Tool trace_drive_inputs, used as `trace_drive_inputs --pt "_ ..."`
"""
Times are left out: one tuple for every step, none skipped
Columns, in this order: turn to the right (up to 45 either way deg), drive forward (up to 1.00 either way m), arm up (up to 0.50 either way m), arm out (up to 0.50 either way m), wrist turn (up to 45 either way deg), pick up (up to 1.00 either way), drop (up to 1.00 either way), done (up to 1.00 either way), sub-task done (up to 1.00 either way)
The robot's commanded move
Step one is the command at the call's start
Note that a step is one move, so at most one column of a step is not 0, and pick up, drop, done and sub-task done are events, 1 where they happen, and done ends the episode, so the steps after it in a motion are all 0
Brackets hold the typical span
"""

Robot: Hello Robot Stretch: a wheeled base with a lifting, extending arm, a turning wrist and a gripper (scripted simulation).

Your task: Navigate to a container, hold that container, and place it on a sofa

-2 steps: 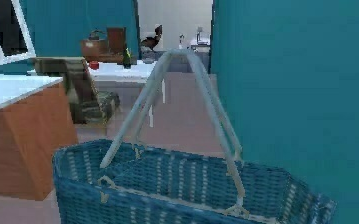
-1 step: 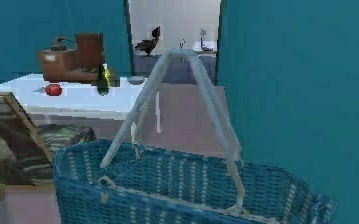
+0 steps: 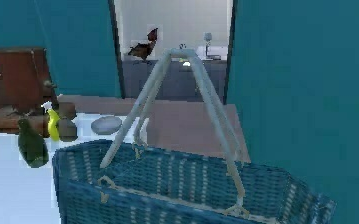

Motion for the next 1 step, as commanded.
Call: trace_drive_inputs --pt "0.0 1.00 0.00 0.00 0.0 0.00 0.00 0.00 0.00"
